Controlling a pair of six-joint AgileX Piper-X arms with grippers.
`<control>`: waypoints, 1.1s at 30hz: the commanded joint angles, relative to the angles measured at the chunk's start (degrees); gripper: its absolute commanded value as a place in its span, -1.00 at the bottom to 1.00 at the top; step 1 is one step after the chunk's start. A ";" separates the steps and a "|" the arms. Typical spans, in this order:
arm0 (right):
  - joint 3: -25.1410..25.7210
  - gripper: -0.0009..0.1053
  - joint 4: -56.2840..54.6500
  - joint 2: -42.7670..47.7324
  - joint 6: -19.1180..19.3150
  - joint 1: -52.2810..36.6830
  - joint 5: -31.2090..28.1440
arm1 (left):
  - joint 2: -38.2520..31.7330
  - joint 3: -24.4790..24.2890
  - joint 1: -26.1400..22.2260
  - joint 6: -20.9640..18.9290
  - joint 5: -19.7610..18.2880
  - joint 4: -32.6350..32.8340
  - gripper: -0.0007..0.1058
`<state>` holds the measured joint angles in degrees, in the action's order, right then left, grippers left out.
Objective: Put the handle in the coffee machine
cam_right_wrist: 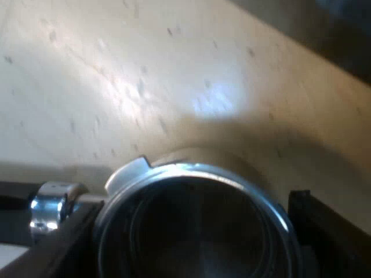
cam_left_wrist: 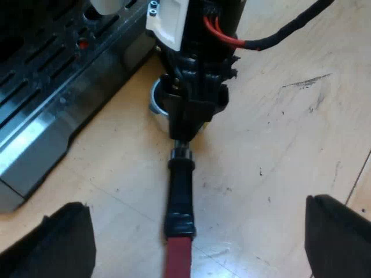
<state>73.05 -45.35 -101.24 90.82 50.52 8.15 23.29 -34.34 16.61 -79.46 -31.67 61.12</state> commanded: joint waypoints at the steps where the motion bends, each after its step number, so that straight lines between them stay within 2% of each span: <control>1: 0.32 -0.98 -2.80 4.27 -1.13 -0.37 0.61 | -0.01 -0.18 -0.14 0.55 -0.30 -2.06 0.42; 5: 0.32 -0.98 -5.35 7.23 -2.90 -0.37 0.09 | -0.01 -0.18 -0.14 0.87 -0.30 -2.86 0.42; 12: 0.32 -0.98 -10.34 12.95 -6.18 -0.37 -0.67 | -0.01 -0.18 -0.14 4.83 -0.30 -2.94 0.42; 13: 0.32 -0.98 -10.96 13.92 -6.21 -0.37 -1.09 | 0.05 -0.18 -0.14 7.52 -1.38 -2.94 0.42; 18: 0.32 -0.98 -12.86 16.97 -6.65 -0.37 -3.20 | 0.27 0.76 -0.14 10.81 -4.16 -4.91 0.42; 23: 0.32 -0.98 -13.97 18.62 -7.79 -0.37 -3.19 | 2.04 2.40 -0.14 12.64 -9.26 -5.88 0.42; 26: 0.43 -0.98 -13.96 18.96 -8.80 -0.37 -3.19 | 2.76 2.75 -0.14 13.02 -10.17 -5.88 0.42; 31: 1.60 -0.98 -14.08 18.96 -9.06 -0.37 -3.19 | 10.68 3.55 -0.14 18.45 -10.60 -6.71 0.42; 33: 2.79 -0.98 -14.06 18.96 -9.19 -0.37 -3.19 | 13.29 3.55 -0.14 18.64 -10.60 -7.46 0.42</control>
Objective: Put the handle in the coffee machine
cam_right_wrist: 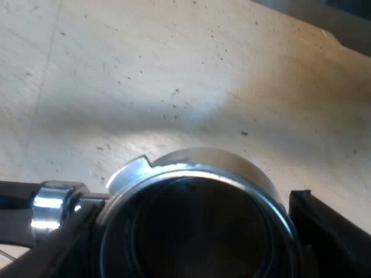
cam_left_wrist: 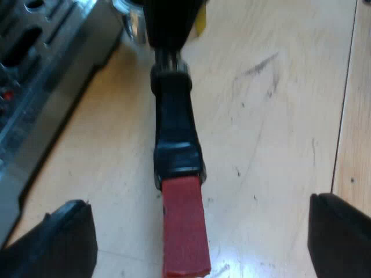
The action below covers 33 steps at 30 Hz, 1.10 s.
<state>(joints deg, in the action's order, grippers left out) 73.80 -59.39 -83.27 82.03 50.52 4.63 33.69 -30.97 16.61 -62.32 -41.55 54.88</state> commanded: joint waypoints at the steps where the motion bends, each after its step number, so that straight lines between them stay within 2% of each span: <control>1: 2.56 -0.98 -0.02 0.98 -0.39 -0.37 0.33 | 4.74 0.19 -0.14 2.06 -0.72 -2.06 0.42; 5: 3.59 -0.98 -0.02 0.98 -0.39 -0.37 0.33 | 7.36 0.19 -0.14 2.69 -0.72 -4.10 0.42; 7: 4.15 -0.98 -0.23 0.98 -0.39 -0.37 0.47 | 11.55 0.19 -0.14 2.69 -0.30 -7.90 0.42; 10: 4.45 -0.98 -1.26 0.98 -0.39 -0.37 0.47 | 13.50 0.19 -0.14 3.04 -0.30 -9.95 0.42; 20: 4.42 -0.98 -2.16 0.98 -0.69 -0.37 0.74 | 18.34 0.19 -0.02 7.82 -0.42 -10.21 0.42; 28: 4.42 -0.98 -2.16 0.98 -1.22 -0.37 0.74 | 19.23 0.66 6.44 9.91 -0.15 -11.81 0.42; 33: 4.42 -0.98 -2.16 0.98 -2.41 -0.37 0.74 | 19.37 0.78 6.91 9.45 3.43 -12.81 0.42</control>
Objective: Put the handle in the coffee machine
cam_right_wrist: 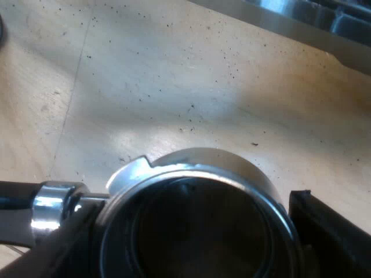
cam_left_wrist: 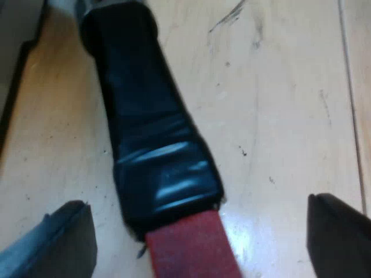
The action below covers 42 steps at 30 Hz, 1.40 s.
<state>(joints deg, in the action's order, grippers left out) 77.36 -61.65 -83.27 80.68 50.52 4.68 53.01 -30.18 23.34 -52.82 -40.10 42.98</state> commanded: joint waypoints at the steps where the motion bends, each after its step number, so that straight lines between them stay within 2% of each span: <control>1: 0.86 -0.98 0.10 0.98 -1.23 -0.37 0.69 | 0.08 -0.02 0.18 -0.33 2.10 -0.91 0.42; 7: 0.86 -0.98 0.10 0.98 -2.09 -0.37 0.69 | 0.08 -0.02 0.18 -6.35 2.08 -2.11 0.42; 10: 0.86 -0.98 0.10 0.98 -2.47 -0.37 0.69 | 0.08 -0.02 0.18 -7.37 2.08 -2.56 0.42; 14: 0.86 -0.98 0.10 0.98 -2.47 -0.37 0.69 | 0.08 -0.02 0.18 -7.41 3.03 -2.62 0.42; 17: 0.86 -0.98 0.10 0.98 -2.47 -0.37 0.69 | 0.08 -0.02 0.18 -7.41 4.59 -2.62 0.33; 24: 0.86 -0.98 0.10 0.98 -2.47 -0.37 0.69 | 0.08 -0.02 0.18 -7.75 4.66 -2.62 0.02; 31: 0.86 -0.98 0.10 0.98 -2.80 -0.37 0.69 | 0.08 -0.02 0.18 -7.75 4.66 -2.62 -0.03; 33: 0.86 -0.98 0.10 0.98 -3.22 -0.37 0.69 | 0.08 -0.02 0.18 -7.75 4.30 -2.62 -0.15; 39: 0.86 -0.98 0.10 0.98 -4.20 -0.37 0.69 | 0.08 -0.02 0.18 -7.75 4.31 -2.62 -0.92; 40: 0.86 -0.98 0.10 0.98 -4.19 -0.37 0.69 | 0.08 -0.02 0.18 -7.75 4.31 -2.62 -0.98; 42: 0.86 -0.98 0.10 0.98 -4.19 -0.37 0.69 | 0.08 -0.02 0.18 -7.75 4.23 -2.62 -0.98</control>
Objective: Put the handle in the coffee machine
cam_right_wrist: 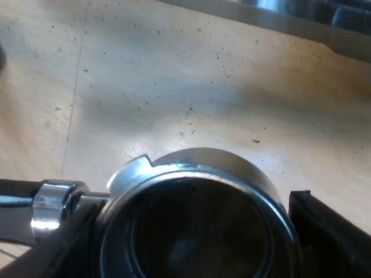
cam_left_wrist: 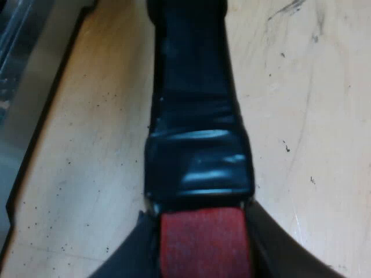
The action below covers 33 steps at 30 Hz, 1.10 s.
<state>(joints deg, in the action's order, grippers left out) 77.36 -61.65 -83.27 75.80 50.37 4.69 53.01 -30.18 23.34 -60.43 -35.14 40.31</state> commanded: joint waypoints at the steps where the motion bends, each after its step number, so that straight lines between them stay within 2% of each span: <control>1: 0.86 -0.98 0.10 0.98 0.69 -0.22 0.67 | 0.08 -0.02 0.18 -0.13 -0.72 0.05 -0.98; 14: 0.86 -0.95 1.36 0.98 0.69 -0.09 1.05 | 0.08 -0.02 0.18 -0.13 -0.72 0.05 -0.98; 15: 0.86 -0.86 1.36 0.98 0.69 -0.09 1.86 | 0.08 -0.02 0.18 -0.13 -0.72 0.05 -0.98; 16: 0.86 -0.64 1.36 0.98 0.69 -0.09 2.20 | 0.08 -0.02 0.18 -0.13 -0.92 0.05 -0.98; 17: 0.86 -0.55 1.36 0.98 0.69 -0.09 2.20 | 0.08 -0.02 0.18 -0.13 -0.94 0.05 -0.98; 19: 0.86 0.09 1.36 0.98 0.69 -0.09 2.01 | 0.08 -0.02 0.18 -0.13 -1.20 0.05 -0.98; 20: 0.86 0.26 1.36 0.98 0.69 -0.09 1.95 | 0.08 -0.02 0.18 -0.13 -1.18 0.05 -0.98; 21: 0.86 0.57 1.36 0.98 0.69 -0.09 1.90 | 0.08 -0.02 0.18 -0.13 -1.18 0.05 -0.98; 23: 0.86 0.92 1.36 0.98 0.69 -0.09 1.71 | 0.08 -0.02 0.18 -0.13 -1.18 0.05 -0.98; 24: 0.86 0.99 1.36 0.98 0.69 -0.09 1.38 | 0.08 -0.02 0.18 -0.13 -1.18 0.05 -0.98; 33: 0.86 0.99 4.64 1.91 1.18 -0.09 0.66 | -0.49 -0.02 -0.04 0.51 -1.18 2.49 -0.98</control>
<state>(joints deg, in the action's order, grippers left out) 77.66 -57.34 -82.19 76.25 50.37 4.89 53.27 -29.52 23.34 -60.10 -34.65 43.61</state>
